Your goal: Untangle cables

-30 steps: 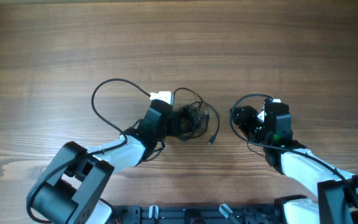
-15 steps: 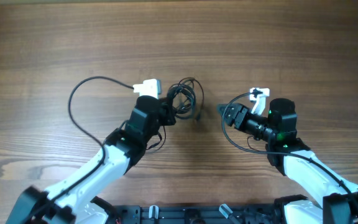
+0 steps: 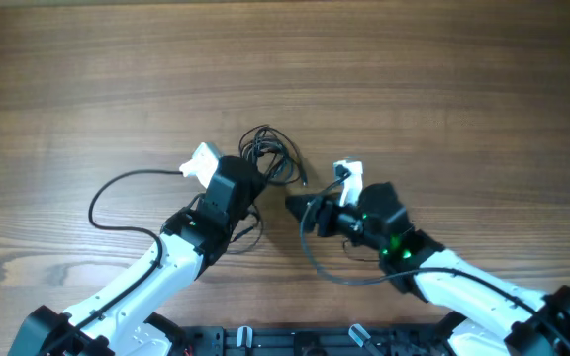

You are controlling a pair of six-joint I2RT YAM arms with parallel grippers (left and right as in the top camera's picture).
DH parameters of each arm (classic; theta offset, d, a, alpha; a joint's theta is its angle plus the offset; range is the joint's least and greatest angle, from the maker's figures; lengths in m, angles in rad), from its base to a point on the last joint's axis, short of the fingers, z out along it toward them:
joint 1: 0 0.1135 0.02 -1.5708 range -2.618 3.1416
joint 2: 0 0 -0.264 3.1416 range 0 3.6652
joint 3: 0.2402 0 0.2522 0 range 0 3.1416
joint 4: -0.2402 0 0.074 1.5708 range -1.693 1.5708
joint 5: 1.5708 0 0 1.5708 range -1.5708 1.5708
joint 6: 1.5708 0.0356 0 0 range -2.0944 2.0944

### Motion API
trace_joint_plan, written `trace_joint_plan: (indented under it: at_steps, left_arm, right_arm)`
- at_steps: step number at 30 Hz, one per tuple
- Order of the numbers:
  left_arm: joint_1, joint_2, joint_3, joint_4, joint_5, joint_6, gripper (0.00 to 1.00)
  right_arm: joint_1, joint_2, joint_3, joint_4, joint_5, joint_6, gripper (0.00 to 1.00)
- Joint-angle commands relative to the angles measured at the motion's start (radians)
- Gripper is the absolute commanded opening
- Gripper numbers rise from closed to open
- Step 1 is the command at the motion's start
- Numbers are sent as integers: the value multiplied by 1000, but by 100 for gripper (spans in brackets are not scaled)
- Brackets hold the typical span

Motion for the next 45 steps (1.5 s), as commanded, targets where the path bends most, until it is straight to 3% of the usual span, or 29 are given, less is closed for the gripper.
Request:
trace_joint_plan:
  at_steps: [1,3,7,10,14,19,21,23,24,26,27,29,31,34,37,42,45]
  left_arm:
    - [9,-5,13,17,-19,-267,4]
    - [9,-5,13,35,-8,-328,4]
    - [18,-31,13,85,36,-338,4]
    - [31,-62,13,85,80,-340,4]
    - [35,-89,13,84,108,-370,4]
    - [35,-95,13,85,119,-441,4]
    - [35,-95,13,85,116,-449,4]
    - [35,-95,13,85,116,-472,4]
    - [35,-95,13,89,115,-471,4]
    - [35,-95,13,88,111,-459,4]
    - [35,-95,13,87,110,-404,4]
    - [35,-95,13,84,109,-258,4]
    - [35,-94,13,69,108,-22,4]
    - [35,-94,13,69,108,220,4]
    - [35,-92,13,54,108,481,4]
    - [34,-79,12,38,109,703,4]
    - [34,-73,12,19,111,717,4]
  right_arm:
    - [59,58,17,37,189,-82,73]
    - [61,103,17,108,183,-105,75]
    - [61,218,17,278,17,-171,76]
    - [61,305,17,392,-1,-176,76]
    - [61,362,18,506,-33,-175,52]
    - [61,364,21,505,-90,-174,55]
    - [61,364,25,502,-135,-175,47]
    - [61,364,25,490,-134,-175,47]
    - [61,364,25,488,-134,-176,39]
    - [61,364,25,491,-134,-176,12]
    - [60,364,25,502,-134,-178,4]
    - [35,353,25,511,-146,-171,5]
    - [-11,311,25,510,-266,-143,5]
    - [-70,243,25,496,-421,-139,5]
    - [-151,144,25,393,-506,-123,5]
    - [-221,36,25,338,-519,-58,4]
    - [-266,-14,25,356,-529,49,5]
